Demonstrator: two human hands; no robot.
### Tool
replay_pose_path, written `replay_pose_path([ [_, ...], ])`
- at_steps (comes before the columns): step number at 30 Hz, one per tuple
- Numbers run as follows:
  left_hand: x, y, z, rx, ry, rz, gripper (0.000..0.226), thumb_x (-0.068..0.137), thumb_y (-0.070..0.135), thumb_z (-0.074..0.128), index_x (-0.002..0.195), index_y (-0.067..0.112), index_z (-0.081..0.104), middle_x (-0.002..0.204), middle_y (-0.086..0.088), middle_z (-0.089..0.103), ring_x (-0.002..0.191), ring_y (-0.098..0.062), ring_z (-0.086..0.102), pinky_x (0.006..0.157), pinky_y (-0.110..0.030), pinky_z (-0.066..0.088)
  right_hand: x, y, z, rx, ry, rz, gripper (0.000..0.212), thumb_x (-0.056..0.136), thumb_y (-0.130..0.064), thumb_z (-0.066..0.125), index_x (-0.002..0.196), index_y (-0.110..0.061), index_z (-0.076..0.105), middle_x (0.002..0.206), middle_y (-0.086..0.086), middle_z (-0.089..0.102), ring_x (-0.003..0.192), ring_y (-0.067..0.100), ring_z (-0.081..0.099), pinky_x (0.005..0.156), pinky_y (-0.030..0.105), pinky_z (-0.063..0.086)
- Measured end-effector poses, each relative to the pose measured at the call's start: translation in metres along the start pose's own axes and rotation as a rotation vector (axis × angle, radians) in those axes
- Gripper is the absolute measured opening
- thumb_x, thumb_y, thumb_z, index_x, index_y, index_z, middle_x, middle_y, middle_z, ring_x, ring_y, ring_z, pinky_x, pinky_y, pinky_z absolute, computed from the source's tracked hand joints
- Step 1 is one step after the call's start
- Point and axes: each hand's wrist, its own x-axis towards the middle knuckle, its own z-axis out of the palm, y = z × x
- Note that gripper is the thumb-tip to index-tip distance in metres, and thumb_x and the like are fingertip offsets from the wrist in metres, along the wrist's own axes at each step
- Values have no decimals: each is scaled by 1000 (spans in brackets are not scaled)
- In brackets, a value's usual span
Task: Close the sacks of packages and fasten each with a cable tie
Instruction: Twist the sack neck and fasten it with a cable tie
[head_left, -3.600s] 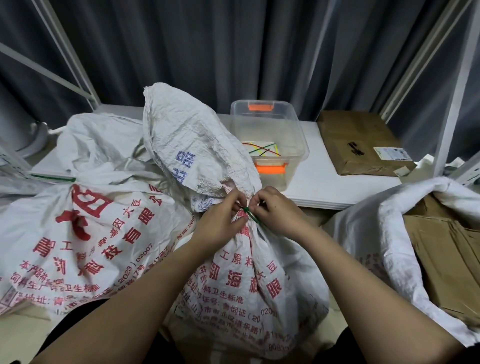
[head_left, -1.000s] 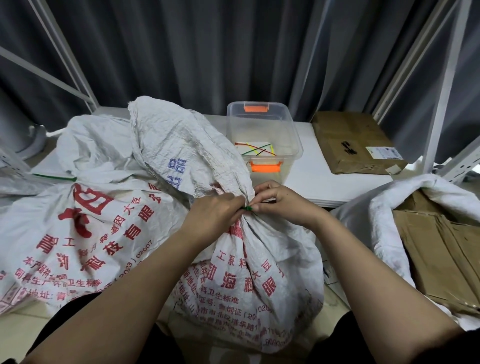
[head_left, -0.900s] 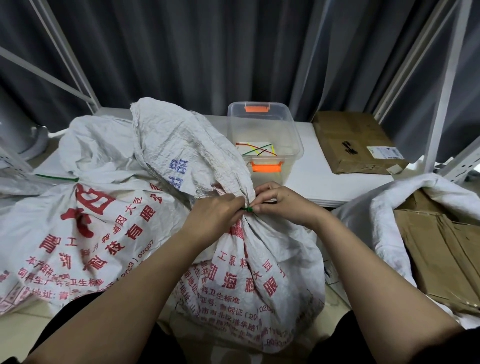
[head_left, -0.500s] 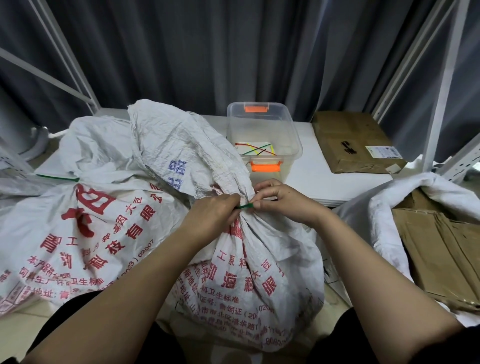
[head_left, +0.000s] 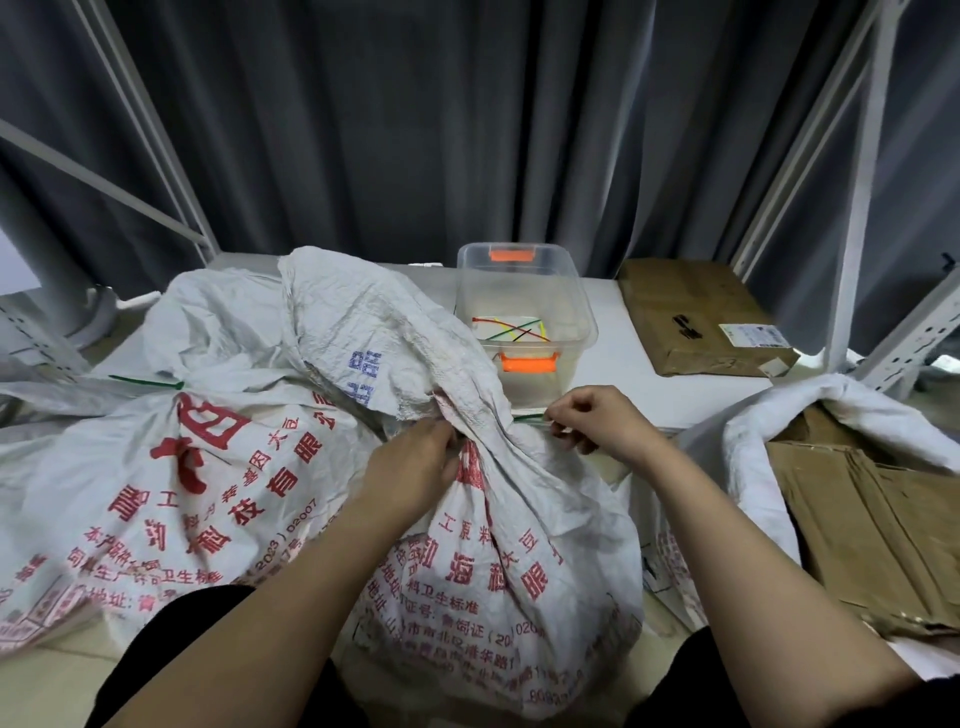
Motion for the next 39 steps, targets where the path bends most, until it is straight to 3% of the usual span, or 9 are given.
replay_pose_path([
  [4,-9,25,-13,-192,165,-45,10,85,23,61,86,15,67,91,0,64,81,-17,60,67,-33,50,-20,-6,-15,-37,284,-17,17,90,-7,55,88,-22,63,77,-4,63,51,12,65,61,32,52],
  [7,-6,71,-44,-1074,-55,-425,18,93,15,52,83,10,67,72,-2,68,56,-9,62,59,-27,47,-42,-17,-16,-2,364,-85,22,87,-8,57,97,-27,57,80,0,64,55,11,66,62,33,51],
  [9,4,92,-59,-1415,-200,-652,24,97,18,46,87,8,64,64,-2,69,50,-8,62,52,-21,46,-58,-22,-11,27,366,-137,24,86,-6,58,89,-30,59,80,2,65,55,6,64,61,29,49],
  [15,16,121,-83,-1677,-358,-790,35,97,32,46,71,14,61,60,1,65,55,-9,60,53,-19,50,-98,-30,-7,-98,398,-246,23,84,-12,64,84,-34,62,72,-13,64,68,10,64,70,32,52],
  [21,20,148,-103,-1620,-145,-564,11,90,17,62,80,17,59,64,4,61,55,-4,52,48,-14,37,-115,-40,-22,-84,283,-214,20,81,-15,65,79,-34,58,71,-4,71,74,11,65,80,37,52],
  [27,32,149,-108,-1363,-34,-374,8,87,18,67,80,14,63,70,1,56,60,-8,50,50,-16,37,-108,-62,-22,74,203,-211,23,92,-15,60,70,-22,61,70,5,68,63,14,60,55,24,44],
  [31,42,124,-102,-1135,16,-215,14,93,18,58,93,6,65,77,0,64,63,-13,60,59,-21,49,-71,-56,-23,-31,249,-161,22,88,-20,66,67,-27,62,75,5,69,71,25,64,62,33,49],
  [34,47,93,-82,-972,45,-232,16,93,21,54,84,19,67,74,6,67,64,-15,64,77,-34,53,-34,-51,-28,-185,283,-141,21,86,-28,67,66,-29,60,64,-9,65,72,18,65,69,36,50],
  [39,71,43,-48,-683,23,-296,21,91,24,52,76,30,64,76,10,70,77,-12,65,78,-34,52,49,-53,-36,-413,285,-81,14,88,-29,63,74,-28,61,74,-8,68,76,15,63,60,27,41],
])
